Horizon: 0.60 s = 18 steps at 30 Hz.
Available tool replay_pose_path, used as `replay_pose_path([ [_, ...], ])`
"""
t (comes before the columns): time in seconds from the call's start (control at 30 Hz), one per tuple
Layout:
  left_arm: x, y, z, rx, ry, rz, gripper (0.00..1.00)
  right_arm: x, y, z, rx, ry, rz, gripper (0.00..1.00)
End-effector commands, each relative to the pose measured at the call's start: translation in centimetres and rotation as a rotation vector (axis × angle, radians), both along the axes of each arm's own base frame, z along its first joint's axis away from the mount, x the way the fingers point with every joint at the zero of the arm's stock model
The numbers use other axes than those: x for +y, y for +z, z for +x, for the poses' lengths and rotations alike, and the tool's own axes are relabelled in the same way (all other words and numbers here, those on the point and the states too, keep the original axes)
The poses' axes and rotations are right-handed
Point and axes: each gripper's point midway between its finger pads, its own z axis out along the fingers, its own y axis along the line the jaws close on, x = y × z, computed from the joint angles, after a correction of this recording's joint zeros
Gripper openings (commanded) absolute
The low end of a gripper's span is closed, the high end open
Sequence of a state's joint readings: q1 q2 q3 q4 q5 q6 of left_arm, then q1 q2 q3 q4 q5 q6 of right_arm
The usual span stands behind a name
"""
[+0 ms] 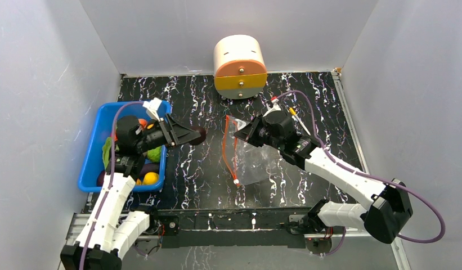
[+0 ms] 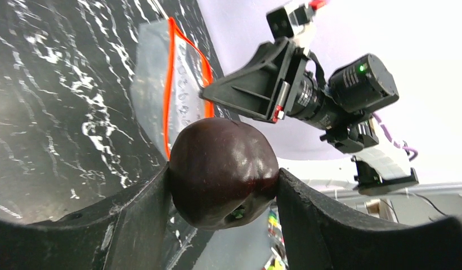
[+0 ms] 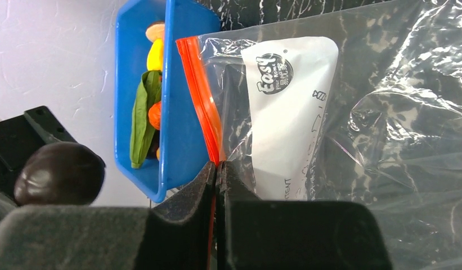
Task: Place the food in the zip-top bag and seal the zipper
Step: Place the fake fruit in the zipper food storage bag.
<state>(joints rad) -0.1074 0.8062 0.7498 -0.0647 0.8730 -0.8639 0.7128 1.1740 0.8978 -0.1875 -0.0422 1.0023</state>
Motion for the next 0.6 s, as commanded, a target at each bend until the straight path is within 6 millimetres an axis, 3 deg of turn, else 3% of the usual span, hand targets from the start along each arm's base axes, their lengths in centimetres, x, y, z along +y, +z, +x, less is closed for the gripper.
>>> replay_pose_path([
  [0.0, -2.8, 0.4, -0.3, 0.001, -0.091, -0.038, 0.36, 1.9, 4.5, 0.7, -0.092, 0.04, 0.097, 0.0],
  [0.13, -5.4, 0.5, -1.1, -0.007, -0.172, -0.08, 0.36, 2.2, 4.9, 0.5, -0.101, 0.057, 0.112, 0.0],
  [0.3, -6.8, -0.7, -1.1, 0.014, -0.189, -0.073, 0.34, 2.0, 5.9, 0.0, -0.122, 0.067, 0.126, 0.0],
  [0.57, -8.0, -6.0, -0.7, 0.103, -0.207, 0.016, 0.35, 2.5, 7.8, -1.0, -0.176, 0.131, 0.142, 0.0],
])
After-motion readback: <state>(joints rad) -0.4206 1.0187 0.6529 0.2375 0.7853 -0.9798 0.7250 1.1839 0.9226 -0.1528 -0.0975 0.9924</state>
